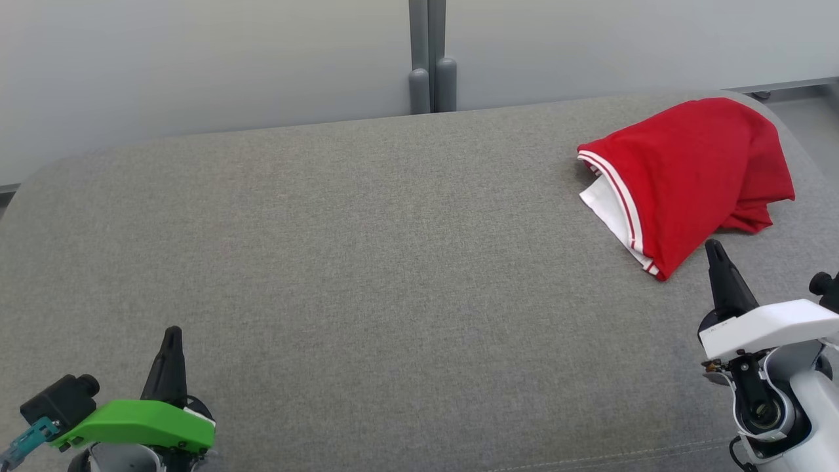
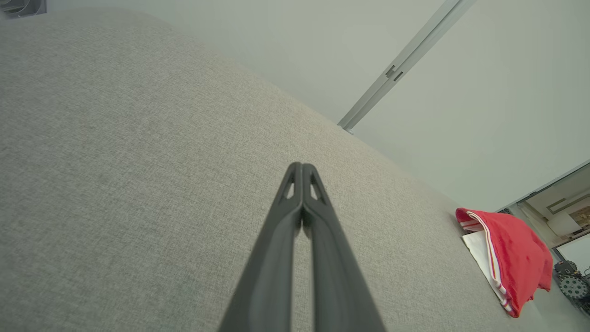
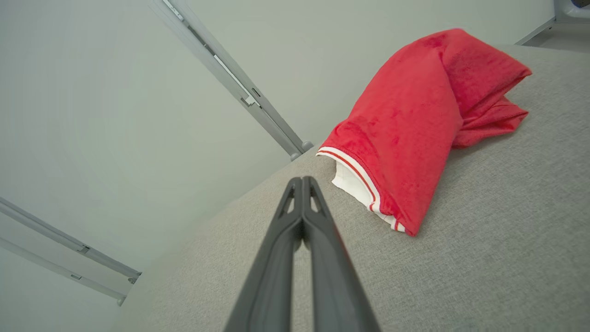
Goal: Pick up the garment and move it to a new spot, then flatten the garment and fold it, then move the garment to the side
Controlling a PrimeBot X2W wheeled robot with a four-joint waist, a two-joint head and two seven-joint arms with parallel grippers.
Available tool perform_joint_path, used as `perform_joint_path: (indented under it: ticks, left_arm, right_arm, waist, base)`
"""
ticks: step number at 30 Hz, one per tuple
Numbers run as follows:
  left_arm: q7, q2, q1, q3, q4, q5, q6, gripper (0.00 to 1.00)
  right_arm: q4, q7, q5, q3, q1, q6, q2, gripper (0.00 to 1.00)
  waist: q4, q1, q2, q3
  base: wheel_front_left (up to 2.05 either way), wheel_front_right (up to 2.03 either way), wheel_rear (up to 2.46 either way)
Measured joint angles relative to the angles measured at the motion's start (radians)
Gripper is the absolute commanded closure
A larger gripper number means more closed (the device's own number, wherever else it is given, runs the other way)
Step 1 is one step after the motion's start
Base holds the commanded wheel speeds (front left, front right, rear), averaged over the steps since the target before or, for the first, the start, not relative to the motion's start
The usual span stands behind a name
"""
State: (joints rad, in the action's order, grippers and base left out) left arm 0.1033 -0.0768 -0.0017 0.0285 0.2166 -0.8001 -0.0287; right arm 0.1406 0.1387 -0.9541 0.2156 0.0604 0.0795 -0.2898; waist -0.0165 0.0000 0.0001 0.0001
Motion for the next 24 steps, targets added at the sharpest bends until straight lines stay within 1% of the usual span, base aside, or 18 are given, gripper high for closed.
perform_joint_path:
  ticks: [5,9,11,16,24]
  left_arm:
    - [-0.016,0.002,-0.001,-0.010,0.002,-0.058,-0.008,1.00]
    - [-0.032,0.004,-0.004,-0.022,0.002,-0.100,-0.010,1.00]
    - [-0.039,0.005,-0.004,-0.025,0.002,-0.127,-0.011,1.00]
    - [-0.051,0.008,-0.009,-0.030,0.003,-0.186,-0.011,1.00]
    - [-0.082,0.016,-0.021,-0.045,0.004,-0.273,-0.020,1.00]
  right_arm:
    - [0.000,-0.016,-0.048,-0.023,0.000,-0.009,0.013,1.00]
    - [0.001,-0.031,-0.091,-0.044,0.000,-0.009,0.029,1.00]
    - [0.001,-0.036,-0.109,-0.052,0.000,-0.018,0.038,1.00]
    - [0.002,-0.053,-0.160,-0.078,0.000,-0.021,0.049,1.00]
    - [0.005,-0.079,-0.236,-0.115,0.000,-0.036,0.077,1.00]
  waist:
    - [0.001,0.0000,0.0000,0.000]
    - [0.002,0.0000,0.0000,0.000]
    - [0.003,0.0000,0.0000,0.000]
    - [0.004,0.0000,0.0000,0.000]
    - [0.006,0.0000,0.0000,0.000]
  base:
    - [0.00,0.00,0.00]
    - [0.00,0.00,0.00]
    - [0.00,0.00,0.00]
    - [0.00,0.00,0.00]
    - [0.00,0.00,0.00]
